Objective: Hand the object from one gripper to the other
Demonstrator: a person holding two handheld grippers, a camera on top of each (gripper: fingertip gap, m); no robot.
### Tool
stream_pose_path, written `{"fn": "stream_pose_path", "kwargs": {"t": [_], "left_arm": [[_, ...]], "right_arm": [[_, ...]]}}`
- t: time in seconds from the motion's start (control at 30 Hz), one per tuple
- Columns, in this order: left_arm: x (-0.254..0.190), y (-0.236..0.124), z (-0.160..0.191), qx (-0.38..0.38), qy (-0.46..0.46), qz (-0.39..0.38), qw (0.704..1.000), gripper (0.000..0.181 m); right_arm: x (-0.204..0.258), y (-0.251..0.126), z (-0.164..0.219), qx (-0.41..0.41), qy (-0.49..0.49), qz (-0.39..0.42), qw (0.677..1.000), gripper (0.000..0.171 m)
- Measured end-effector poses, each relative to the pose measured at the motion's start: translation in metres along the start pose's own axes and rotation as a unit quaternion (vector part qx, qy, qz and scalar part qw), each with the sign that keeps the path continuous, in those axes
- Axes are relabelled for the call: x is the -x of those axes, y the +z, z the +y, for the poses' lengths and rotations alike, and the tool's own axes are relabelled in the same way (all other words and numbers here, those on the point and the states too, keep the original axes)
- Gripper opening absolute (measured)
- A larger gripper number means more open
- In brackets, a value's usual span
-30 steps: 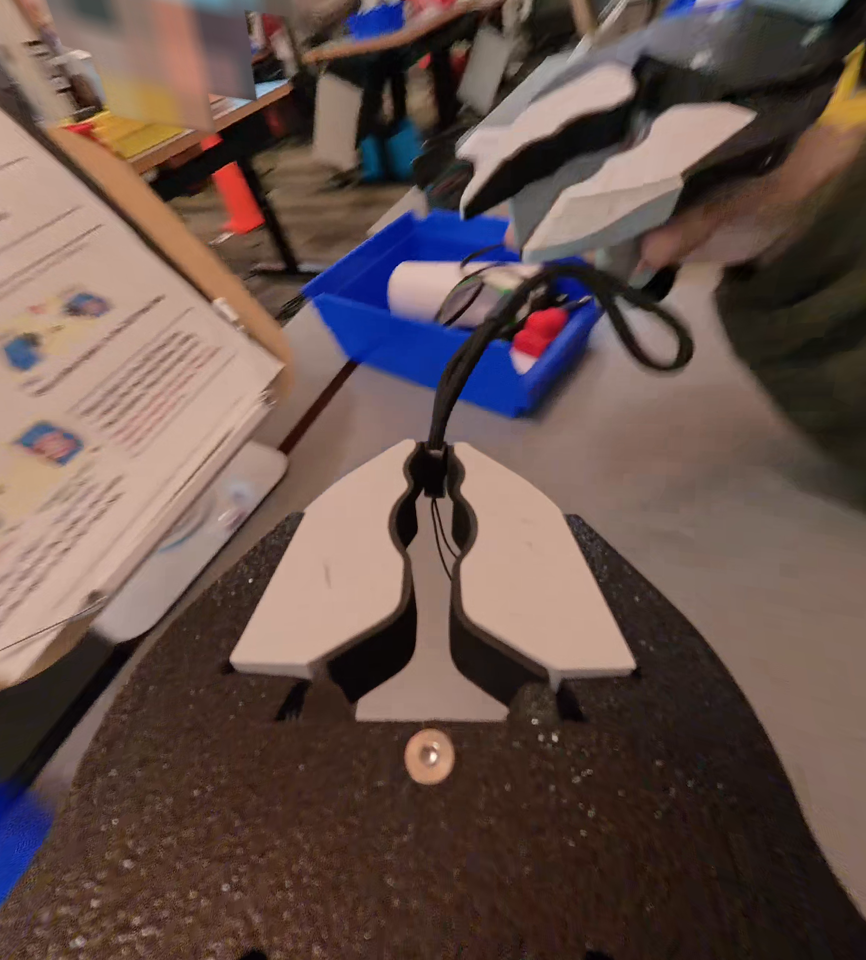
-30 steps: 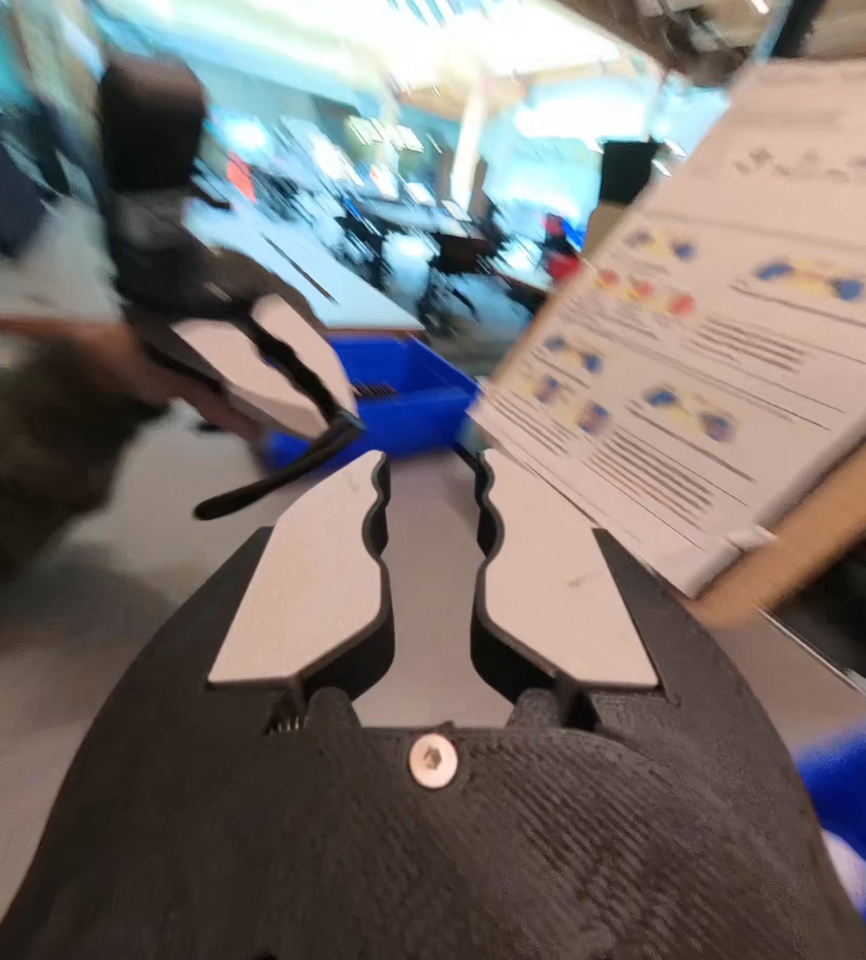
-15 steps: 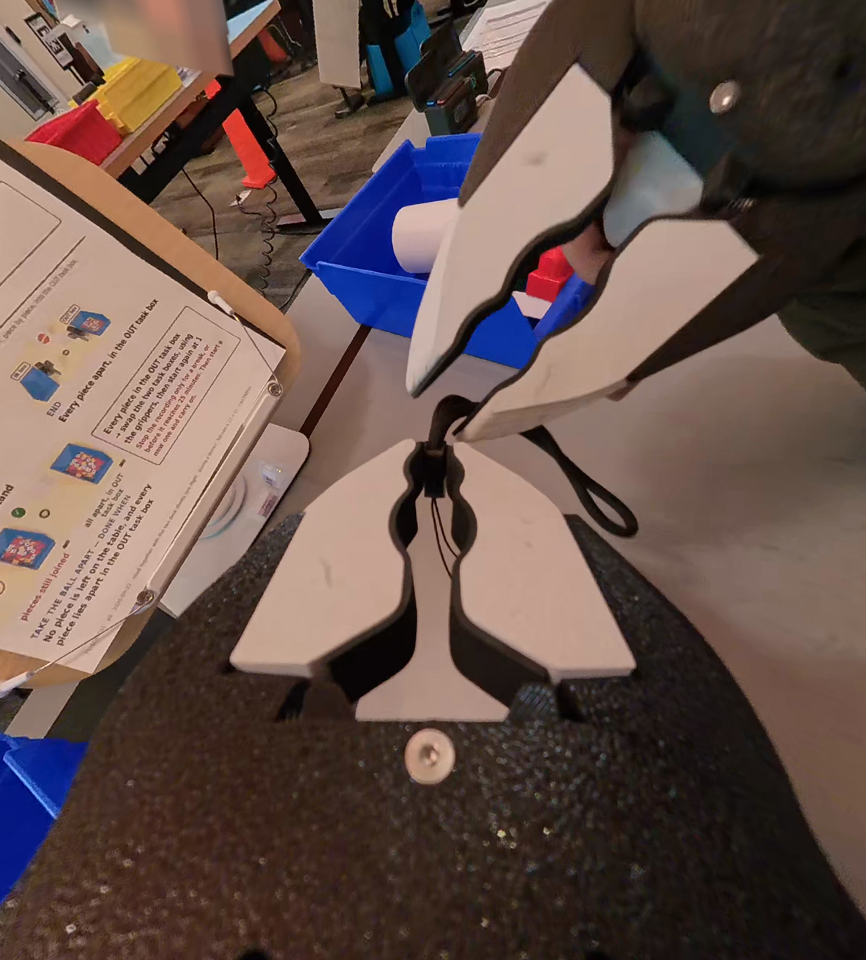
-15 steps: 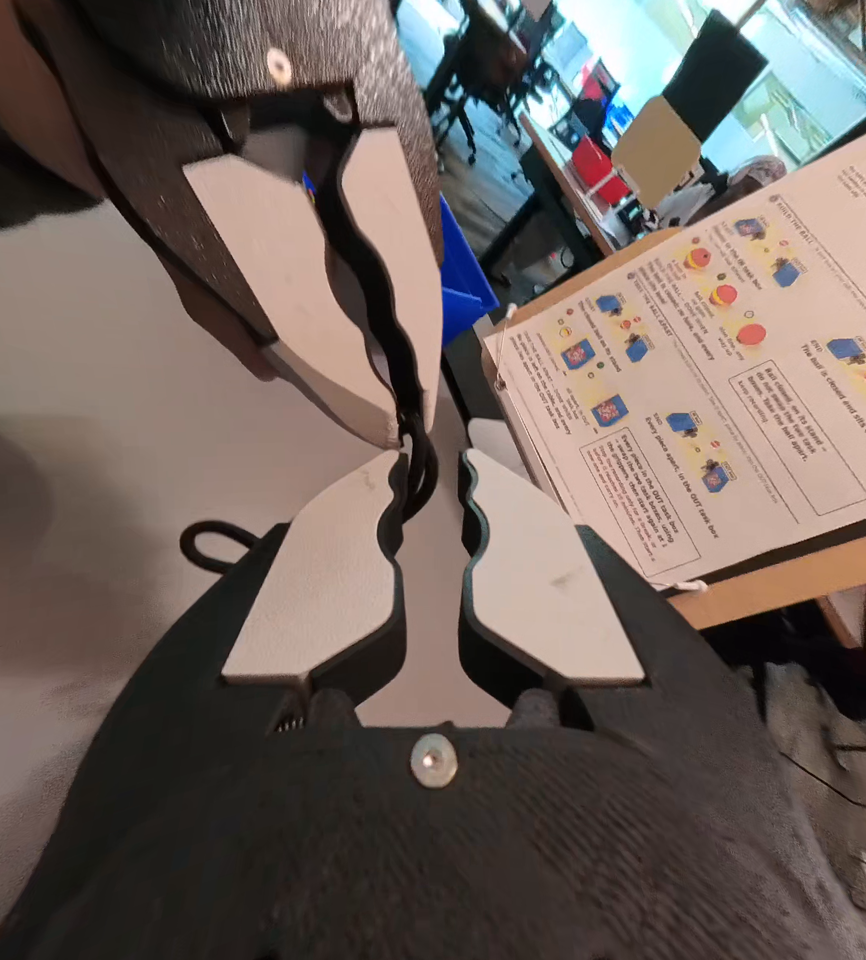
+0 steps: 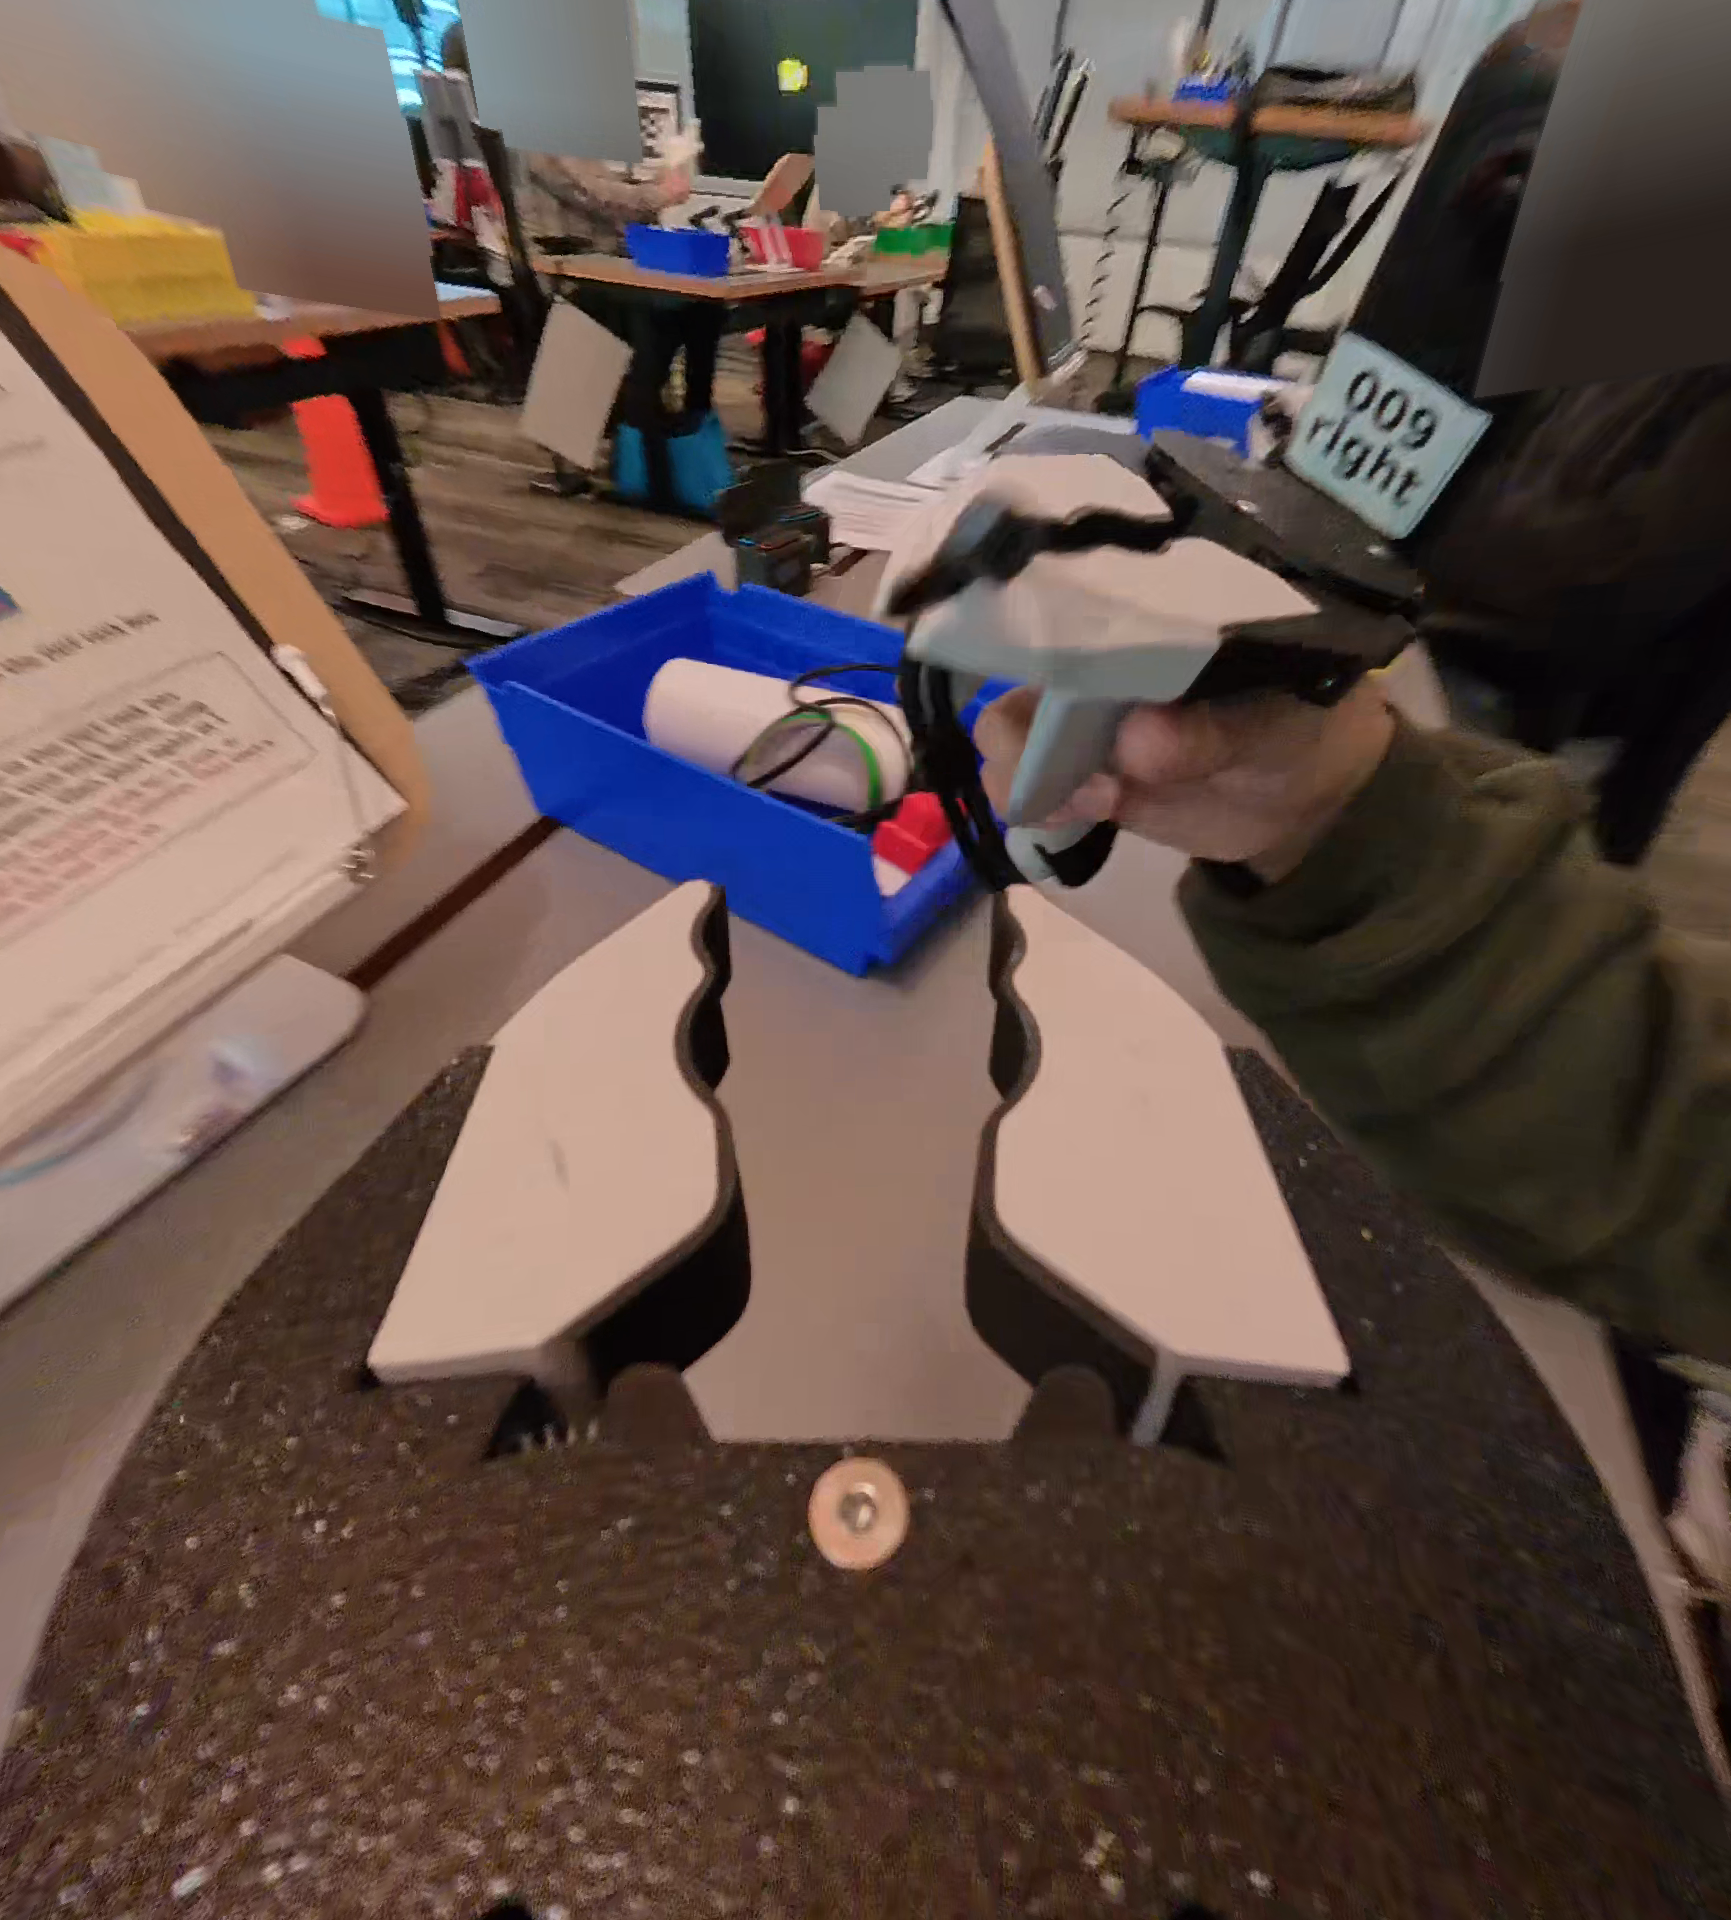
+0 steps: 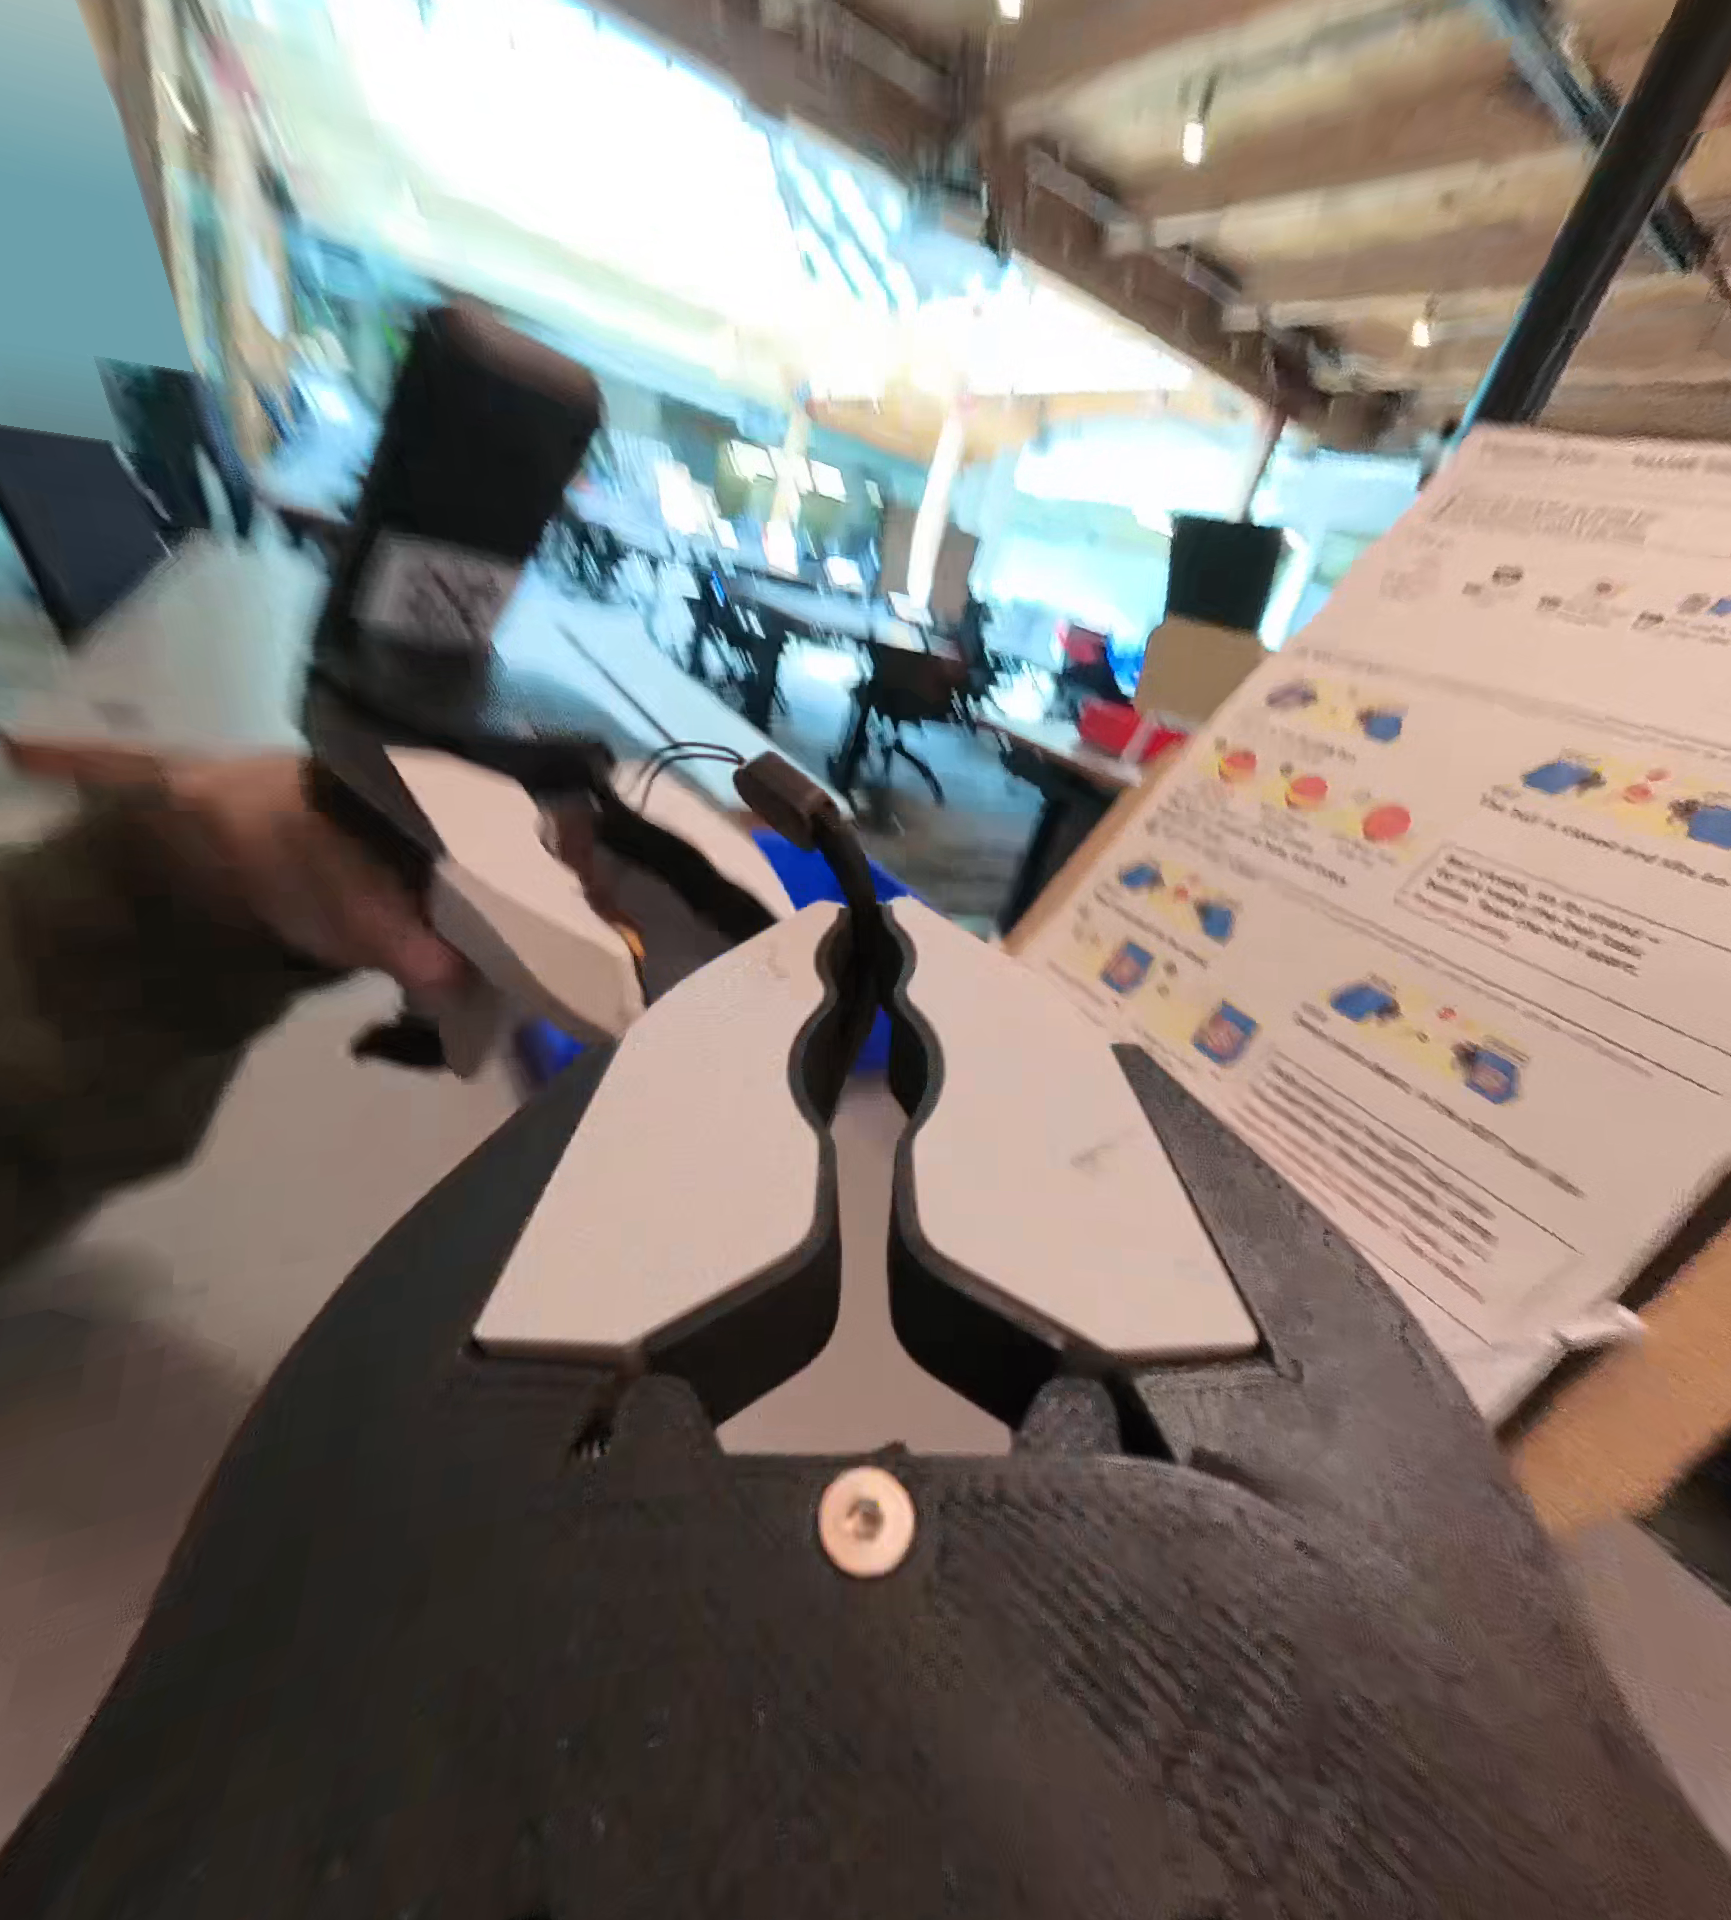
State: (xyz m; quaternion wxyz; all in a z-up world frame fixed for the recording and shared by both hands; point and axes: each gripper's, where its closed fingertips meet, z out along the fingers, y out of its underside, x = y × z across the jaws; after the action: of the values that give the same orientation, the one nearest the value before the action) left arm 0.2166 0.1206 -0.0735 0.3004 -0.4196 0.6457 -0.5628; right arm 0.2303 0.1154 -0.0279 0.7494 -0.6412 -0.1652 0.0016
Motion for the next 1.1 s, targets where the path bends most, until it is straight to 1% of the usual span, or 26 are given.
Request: {"fn": "stream_pose_path", "kwargs": {"t": [0.03, 0.07, 0.13, 0.23, 0.3, 0.37, 0.43, 0.5, 0.57, 0.67, 0.73, 0.77, 0.8, 0.83, 0.87, 0.93, 0.97, 1.03, 1.1], "left_arm": [[-0.003, 0.001, 0.001, -0.003, -0.022, 0.020, 1.000, 0.047], [-0.007, 0.003, 0.000, -0.009, -0.041, 0.044, 0.998, 0.046], [-0.020, 0.005, -0.008, -0.036, -0.072, 0.095, 0.992, 0.043], [-0.036, 0.004, -0.020, -0.076, -0.089, 0.150, 0.982, 0.039], [-0.038, 0.004, -0.023, -0.087, -0.082, 0.152, 0.981, 0.037], [-0.039, 0.004, -0.026, -0.100, -0.079, 0.158, 0.979, 0.028], [-0.041, 0.003, -0.029, -0.109, -0.084, 0.169, 0.976, 0.024], [-0.044, 0.003, -0.028, -0.108, -0.085, 0.179, 0.974, 0.021], [-0.046, 0.004, -0.025, -0.100, -0.071, 0.184, 0.975, 0.008], [-0.045, 0.004, -0.023, -0.093, -0.054, 0.180, 0.978, 0.006], [-0.035, 0.004, -0.022, -0.088, -0.036, 0.142, 0.985, 0.005], [-0.026, 0.005, -0.021, -0.082, -0.020, 0.105, 0.991, 0.005], [-0.013, 0.005, -0.018, -0.069, 0.008, 0.049, 0.996, 0.005], [0.001, 0.003, -0.015, -0.049, 0.048, -0.013, 0.998, 0.005], [0.013, 0.000, -0.013, -0.028, 0.098, -0.072, 0.992, 0.005], [0.028, -0.009, -0.018, -0.008, 0.196, -0.165, 0.967, 0.005], [0.030, -0.012, -0.023, -0.008, 0.236, -0.196, 0.952, 0.005], [0.030, -0.015, -0.034, -0.021, 0.293, -0.239, 0.926, 0.005], [0.025, -0.015, -0.041, -0.036, 0.339, -0.257, 0.904, 0.005]], "right_arm": [[0.004, -0.002, -0.010, -0.039, 0.025, -0.022, 0.999, 0.003], [0.009, -0.004, -0.019, -0.072, 0.051, -0.047, 0.995, 0.003], [0.011, -0.006, -0.030, -0.113, 0.088, -0.064, 0.988, 0.004], [0.018, -0.004, -0.030, -0.119, 0.107, -0.089, 0.983, 0.005], [0.023, -0.003, -0.031, -0.121, 0.111, -0.103, 0.981, 0.004], [0.028, -0.002, -0.031, -0.118, 0.110, -0.117, 0.980, 0.004], [0.032, -0.001, -0.031, -0.117, 0.107, -0.123, 0.980, 0.004], [0.035, 0.000, -0.032, -0.117, 0.112, -0.133, 0.978, 0.004], [0.036, 0.001, -0.030, -0.114, 0.112, -0.132, 0.978, 0.004], [0.035, 0.001, -0.028, -0.102, 0.098, -0.126, 0.982, 0.003], [0.028, 0.000, -0.023, -0.080, 0.075, -0.099, 0.989, 0.004], [0.022, -0.002, -0.017, -0.060, 0.056, -0.079, 0.994, 0.004], [0.015, -0.005, -0.010, -0.033, 0.038, -0.057, 0.997, 0.006], [0.008, -0.008, -0.004, -0.006, 0.027, -0.037, 0.999, 0.013], [0.000, -0.011, 0.002, 0.018, 0.026, -0.019, 0.999, 0.022], [-0.011, -0.020, 0.006, 0.037, 0.037, 0.003, 0.999, 0.033], [-0.016, -0.023, 0.004, 0.031, 0.049, 0.014, 0.998, 0.034], [-0.022, -0.029, -0.003, 0.012, 0.082, 0.025, 0.996, 0.035], [-0.022, -0.031, -0.010, -0.009, 0.115, 0.017, 0.993, 0.036]]}}
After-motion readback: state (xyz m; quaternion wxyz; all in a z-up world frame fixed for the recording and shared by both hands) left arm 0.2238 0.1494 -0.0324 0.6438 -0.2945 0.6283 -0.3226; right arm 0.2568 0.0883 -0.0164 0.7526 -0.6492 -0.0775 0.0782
